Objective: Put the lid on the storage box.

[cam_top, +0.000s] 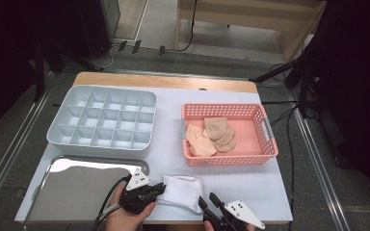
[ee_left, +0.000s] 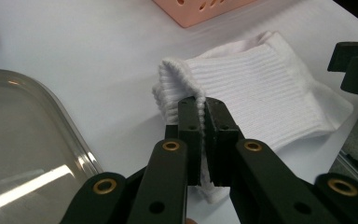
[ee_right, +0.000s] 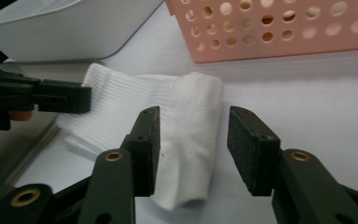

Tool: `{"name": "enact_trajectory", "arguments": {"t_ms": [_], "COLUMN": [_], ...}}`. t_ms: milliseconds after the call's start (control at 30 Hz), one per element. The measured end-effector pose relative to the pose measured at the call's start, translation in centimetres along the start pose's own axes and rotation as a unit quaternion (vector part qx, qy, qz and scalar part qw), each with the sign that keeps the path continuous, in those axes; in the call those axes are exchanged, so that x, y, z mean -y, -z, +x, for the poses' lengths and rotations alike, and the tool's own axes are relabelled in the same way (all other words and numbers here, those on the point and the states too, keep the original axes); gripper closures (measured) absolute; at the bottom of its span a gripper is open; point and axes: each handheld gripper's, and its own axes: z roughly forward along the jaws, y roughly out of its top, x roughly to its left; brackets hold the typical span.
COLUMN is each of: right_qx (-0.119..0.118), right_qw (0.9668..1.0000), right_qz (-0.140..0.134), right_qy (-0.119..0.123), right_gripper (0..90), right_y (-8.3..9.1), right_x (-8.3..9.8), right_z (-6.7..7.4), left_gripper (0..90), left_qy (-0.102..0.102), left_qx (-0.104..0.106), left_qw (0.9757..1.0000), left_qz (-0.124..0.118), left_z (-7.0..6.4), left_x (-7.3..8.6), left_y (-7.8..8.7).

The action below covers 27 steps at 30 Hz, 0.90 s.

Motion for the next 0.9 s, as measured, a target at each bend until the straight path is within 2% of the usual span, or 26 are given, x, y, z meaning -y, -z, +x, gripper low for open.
{"name": "enact_trajectory", "arguments": {"t_ms": [100, 167, 333, 400, 500, 567, 667, 733, 767, 800, 900], "right_qx": [-0.002, 0.0, -0.006, -0.011, -0.008, -0.009, -0.006, -0.008, -0.008, -0.009, -0.009], "right_qw": [0.9997, 0.9989, 0.9985, 0.9983, 0.9986, 0.9987, 0.999, 0.9988, 0.9988, 0.9988, 0.9987], "right_qz": [0.024, 0.045, 0.049, 0.052, 0.042, 0.037, 0.04, 0.045, 0.046, 0.046, 0.048], "right_qy": [-0.006, -0.011, -0.022, -0.024, -0.032, -0.035, -0.018, -0.015, -0.016, -0.013, -0.016], "right_gripper": [52.9, 55.1, 75.3, 78.8, 79.9, 79.9, 79.9, 79.8, 79.8, 79.8, 79.7], "right_y": [-1.1, -1.9, -2.4, -2.3, -1.8, -1.4, -1.3, -1.4, -1.4, -1.5, -1.5], "right_x": [0.5, 1.0, 0.9, 0.7, -0.1, -0.7, -0.9, -1.0, -1.0, -1.1, -1.2], "right_z": [0.2, 0.3, 0.0, -0.4, -1.2, -2.0, -2.6, -2.6, -2.6, -2.6, -2.6], "left_gripper": [87.6, 87.8, 88.1, 88.2, 88.0, 87.7, 82.9, 72.5, 68.9, 68.0, 67.8], "left_qy": [0.007, 0.008, 0.008, 0.004, -0.007, -0.006, -0.005, 0.002, 0.005, 0.007, 0.009], "left_qx": [0.005, 0.003, 0.006, 0.008, 0.009, 0.01, 0.009, 0.0, -0.012, -0.023, -0.027], "left_qw": [1.0, 1.0, 0.9999, 0.9999, 0.9999, 0.9999, 0.9999, 1.0, 0.9999, 0.9996, 0.9989], "left_qz": [-0.002, -0.004, -0.008, -0.006, -0.002, 0.003, 0.007, -0.001, -0.008, -0.015, -0.037], "left_z": [0.1, 0.0, -0.3, -0.7, -1.4, -1.7, -2.1, -2.2, -2.3, -2.4, -2.6], "left_x": [0.0, 0.0, -0.2, -0.4, -0.8, -0.9, -1.3, -1.5, -1.6, -1.7, -2.0], "left_y": [-0.1, -0.1, -0.3, -0.5, -1.0, -1.7, -2.0, -1.7, -1.4, -1.0, 0.0]}}
